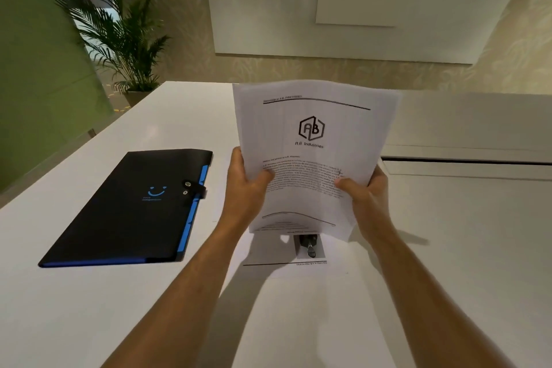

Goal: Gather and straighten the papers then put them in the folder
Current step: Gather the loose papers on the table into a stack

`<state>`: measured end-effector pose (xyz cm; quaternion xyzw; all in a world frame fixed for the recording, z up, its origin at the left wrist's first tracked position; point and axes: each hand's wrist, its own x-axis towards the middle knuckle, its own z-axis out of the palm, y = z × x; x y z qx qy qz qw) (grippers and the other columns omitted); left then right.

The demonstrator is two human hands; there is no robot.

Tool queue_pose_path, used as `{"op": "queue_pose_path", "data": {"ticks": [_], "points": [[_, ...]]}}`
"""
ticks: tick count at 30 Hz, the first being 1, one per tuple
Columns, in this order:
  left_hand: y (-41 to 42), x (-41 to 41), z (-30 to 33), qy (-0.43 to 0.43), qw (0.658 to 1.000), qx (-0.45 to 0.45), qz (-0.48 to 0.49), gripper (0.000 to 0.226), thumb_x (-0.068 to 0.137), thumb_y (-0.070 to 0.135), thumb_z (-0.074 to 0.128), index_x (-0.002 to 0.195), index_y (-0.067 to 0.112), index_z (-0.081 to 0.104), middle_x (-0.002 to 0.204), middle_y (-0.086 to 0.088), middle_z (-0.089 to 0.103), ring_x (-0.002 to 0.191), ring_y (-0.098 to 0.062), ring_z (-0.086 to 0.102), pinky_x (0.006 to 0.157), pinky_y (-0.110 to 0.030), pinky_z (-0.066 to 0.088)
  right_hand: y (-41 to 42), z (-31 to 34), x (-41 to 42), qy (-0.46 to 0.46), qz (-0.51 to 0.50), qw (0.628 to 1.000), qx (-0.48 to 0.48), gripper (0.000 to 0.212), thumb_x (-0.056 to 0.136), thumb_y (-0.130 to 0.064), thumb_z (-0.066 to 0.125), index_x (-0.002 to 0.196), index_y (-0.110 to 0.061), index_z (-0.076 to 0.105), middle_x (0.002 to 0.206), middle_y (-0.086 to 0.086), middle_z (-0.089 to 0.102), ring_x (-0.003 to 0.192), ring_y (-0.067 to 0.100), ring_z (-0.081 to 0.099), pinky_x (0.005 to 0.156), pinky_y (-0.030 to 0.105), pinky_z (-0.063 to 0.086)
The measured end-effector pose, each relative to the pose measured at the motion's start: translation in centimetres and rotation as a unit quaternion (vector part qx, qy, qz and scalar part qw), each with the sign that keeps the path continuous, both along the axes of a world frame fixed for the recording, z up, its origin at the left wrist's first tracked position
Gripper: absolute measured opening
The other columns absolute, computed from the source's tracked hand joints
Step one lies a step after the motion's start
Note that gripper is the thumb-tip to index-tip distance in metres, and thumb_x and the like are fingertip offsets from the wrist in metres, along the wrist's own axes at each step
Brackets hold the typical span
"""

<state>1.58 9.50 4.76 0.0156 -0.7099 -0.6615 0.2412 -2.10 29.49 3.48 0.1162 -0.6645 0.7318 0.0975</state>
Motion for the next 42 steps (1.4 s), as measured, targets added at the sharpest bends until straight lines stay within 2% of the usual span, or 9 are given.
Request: {"op": "queue_pose_path", "data": {"ticks": [2, 9, 12, 18, 25, 28, 33, 37, 42], "points": [[0.1, -0.1, 0.0, 0.002, 1.0, -0.004, 0.01, 0.042, 0.09, 0.005, 0.061, 0.12, 0.027, 0.04, 0.108, 0.015, 0.054, 0.102, -0.011, 0.059, 0.074, -0.017, 0.057, 0.0, 0.1, 0.1, 0.002, 0.002, 1.0, 0.026, 0.049, 0.068, -0.013, 0.067, 0.116, -0.01, 0.06, 0.104, 0.009, 0.073, 0.09, 0.026, 0.072, 0.07, 0.036, 0.06], [-0.7, -0.5, -0.2, -0.049, 0.999, -0.002, -0.008, 0.033, 0.096, 0.009, 0.052, 0.123, 0.024, 0.04, 0.123, 0.001, 0.056, 0.11, -0.018, 0.058, 0.09, -0.035, 0.055, 0.5, -0.2, -0.8, 0.0, -0.038, 0.996, 0.075, 0.032, 0.089, -0.008, 0.069, 0.12, -0.013, 0.063, 0.106, 0.0, 0.073, 0.095, 0.016, 0.072, 0.079, 0.033, 0.058], [-1.2, -0.9, -1.1, -0.093, 0.994, -0.005, 0.06, 0.031, 0.095, 0.013, 0.053, 0.123, 0.021, 0.043, 0.121, 0.0, 0.056, 0.107, -0.019, 0.059, 0.079, -0.027, 0.053, 0.8, 0.1, -1.2, -0.016, -0.078, 0.994, 0.069, 0.03, 0.087, -0.007, 0.07, 0.117, -0.012, 0.065, 0.1, -0.003, 0.074, 0.088, 0.012, 0.072, 0.075, 0.03, 0.058], [-5.0, -2.6, -4.8, -0.279, 0.936, -0.141, 0.162, 0.052, 0.085, 0.023, 0.062, 0.132, 0.013, 0.044, 0.132, -0.011, 0.048, 0.108, -0.028, 0.057, 0.084, -0.044, 0.054, 3.3, 0.1, -2.2, -0.169, -0.052, 0.984, 0.034, 0.03, 0.08, 0.009, 0.065, 0.096, -0.016, 0.071, 0.094, 0.006, 0.077, 0.084, 0.027, 0.074, 0.075, 0.039, 0.059], [-5.5, -4.4, -5.4, -0.386, 0.857, -0.288, 0.186, 0.062, 0.08, 0.034, 0.071, 0.128, 0.004, 0.045, 0.13, -0.018, 0.048, 0.119, -0.034, 0.048, 0.091, -0.047, 0.05, 3.2, -3.5, -1.9, -0.293, -0.044, 0.945, 0.139, 0.02, 0.075, 0.006, 0.067, 0.094, 0.0, 0.069, 0.088, 0.017, 0.074, 0.077, 0.035, 0.072, 0.074, 0.046, 0.061], [-5.4, -5.2, -5.0, -0.389, 0.858, -0.296, 0.159, 0.06, 0.072, 0.037, 0.077, 0.118, 0.005, 0.052, 0.12, -0.017, 0.058, 0.11, -0.034, 0.055, 0.082, -0.044, 0.054, 2.4, -5.3, -1.9, -0.286, -0.069, 0.93, 0.221, 0.027, 0.059, -0.017, 0.069, 0.085, -0.011, 0.068, 0.079, 0.008, 0.076, 0.075, 0.035, 0.073, 0.078, 0.057, 0.06], [-5.0, -6.0, -4.4, -0.404, 0.863, -0.268, 0.142, 0.045, 0.075, 0.021, 0.08, 0.107, 0.0, 0.058, 0.112, -0.017, 0.062, 0.1, -0.031, 0.063, 0.063, -0.031, 0.047, 0.2, -4.9, -0.8, -0.264, -0.107, 0.913, 0.291, 0.025, 0.067, -0.023, 0.061, 0.091, -0.021, 0.062, 0.084, -0.004, 0.071, 0.072, 0.023, 0.068, 0.072, 0.035, 0.056], [-5.8, -6.5, -4.7, -0.402, 0.886, -0.194, 0.125, 0.042, 0.076, 0.019, 0.08, 0.103, -0.005, 0.058, 0.103, -0.018, 0.065, 0.095, -0.033, 0.065, 0.062, -0.031, 0.048, -0.6, -4.7, -0.6, -0.24, -0.11, 0.915, 0.304, 0.023, 0.081, -0.015, 0.059, 0.104, -0.016, 0.06, 0.097, 0.001, 0.067, 0.068, 0.012, 0.058, 0.052, 0.021, 0.035], [-6.3, -6.9, -5.8, -0.375, 0.923, -0.071, 0.048, 0.042, 0.087, 0.029, 0.069, 0.115, -0.002, 0.061, 0.113, -0.017, 0.067, 0.099, -0.034, 0.065, 0.086, -0.042, 0.055, -0.6, -5.1, -0.9, -0.232, -0.107, 0.914, 0.315, 0.024, 0.078, -0.016, 0.059, 0.102, -0.02, 0.06, 0.093, -0.003, 0.068, 0.069, 0.011, 0.06, 0.054, 0.023, 0.039]]}}
